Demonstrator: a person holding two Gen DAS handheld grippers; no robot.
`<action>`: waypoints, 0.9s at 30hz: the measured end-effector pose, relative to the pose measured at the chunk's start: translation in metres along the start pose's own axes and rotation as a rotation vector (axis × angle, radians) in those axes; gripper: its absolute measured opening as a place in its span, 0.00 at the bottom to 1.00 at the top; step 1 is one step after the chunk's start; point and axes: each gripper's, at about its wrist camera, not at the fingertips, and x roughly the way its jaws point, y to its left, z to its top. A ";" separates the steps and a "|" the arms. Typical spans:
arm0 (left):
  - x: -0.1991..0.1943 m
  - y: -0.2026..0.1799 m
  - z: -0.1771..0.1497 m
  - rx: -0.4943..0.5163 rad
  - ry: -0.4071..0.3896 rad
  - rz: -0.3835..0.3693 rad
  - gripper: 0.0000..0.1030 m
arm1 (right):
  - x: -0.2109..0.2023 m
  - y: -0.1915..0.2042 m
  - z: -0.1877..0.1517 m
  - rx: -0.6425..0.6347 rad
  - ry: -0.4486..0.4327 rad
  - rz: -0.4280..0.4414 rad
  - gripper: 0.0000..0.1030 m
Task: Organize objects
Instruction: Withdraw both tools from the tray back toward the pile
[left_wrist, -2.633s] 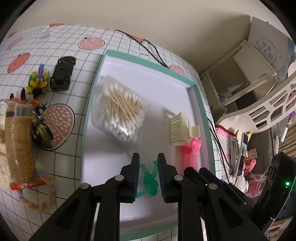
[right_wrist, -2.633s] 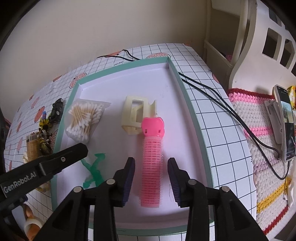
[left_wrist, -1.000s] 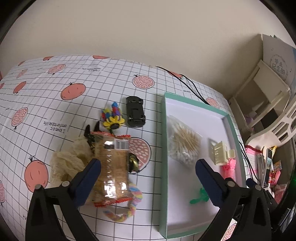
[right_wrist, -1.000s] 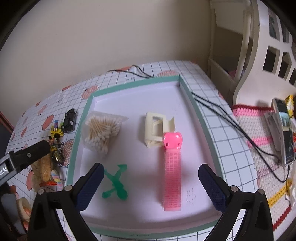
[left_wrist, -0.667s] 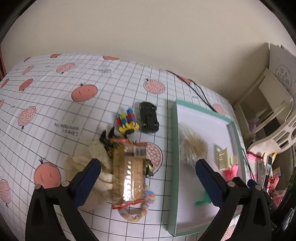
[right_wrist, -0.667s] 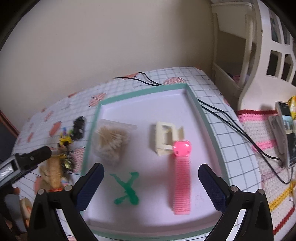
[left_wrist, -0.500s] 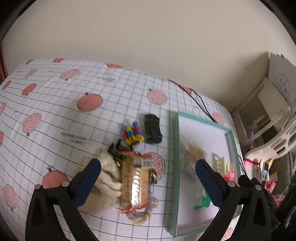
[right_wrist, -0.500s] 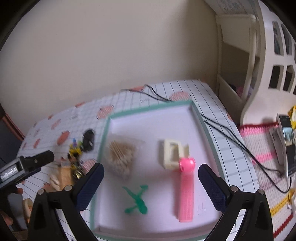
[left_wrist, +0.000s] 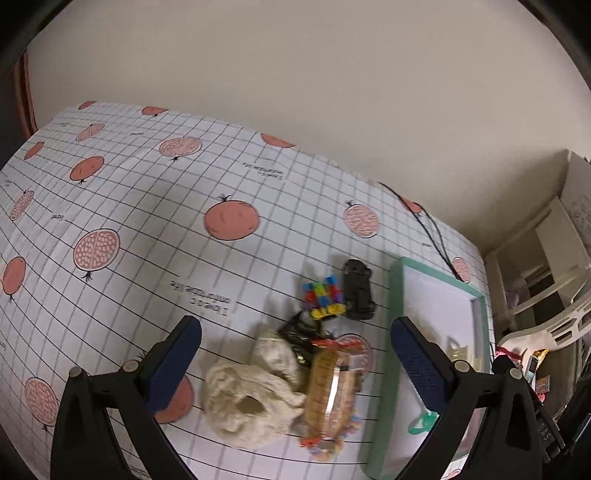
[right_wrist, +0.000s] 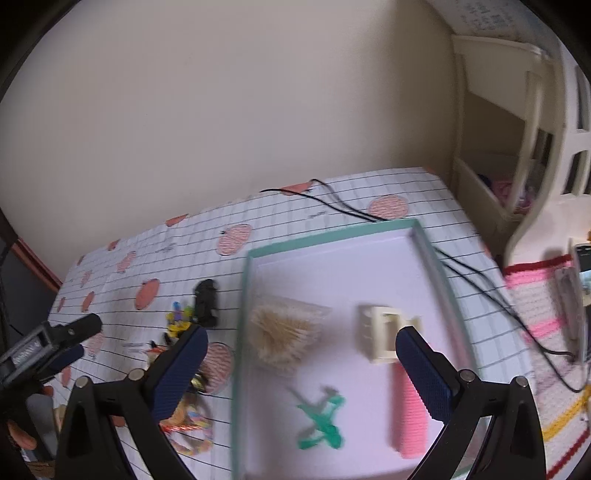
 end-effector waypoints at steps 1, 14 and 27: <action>0.002 0.004 0.002 -0.004 0.006 0.005 0.99 | 0.004 0.007 0.000 -0.013 0.008 0.007 1.00; 0.019 0.064 0.012 -0.112 0.095 0.038 0.99 | 0.045 0.073 -0.017 -0.133 0.103 0.081 1.00; 0.039 0.081 -0.007 -0.199 0.193 0.021 0.99 | 0.071 0.115 -0.047 -0.170 0.233 0.127 0.88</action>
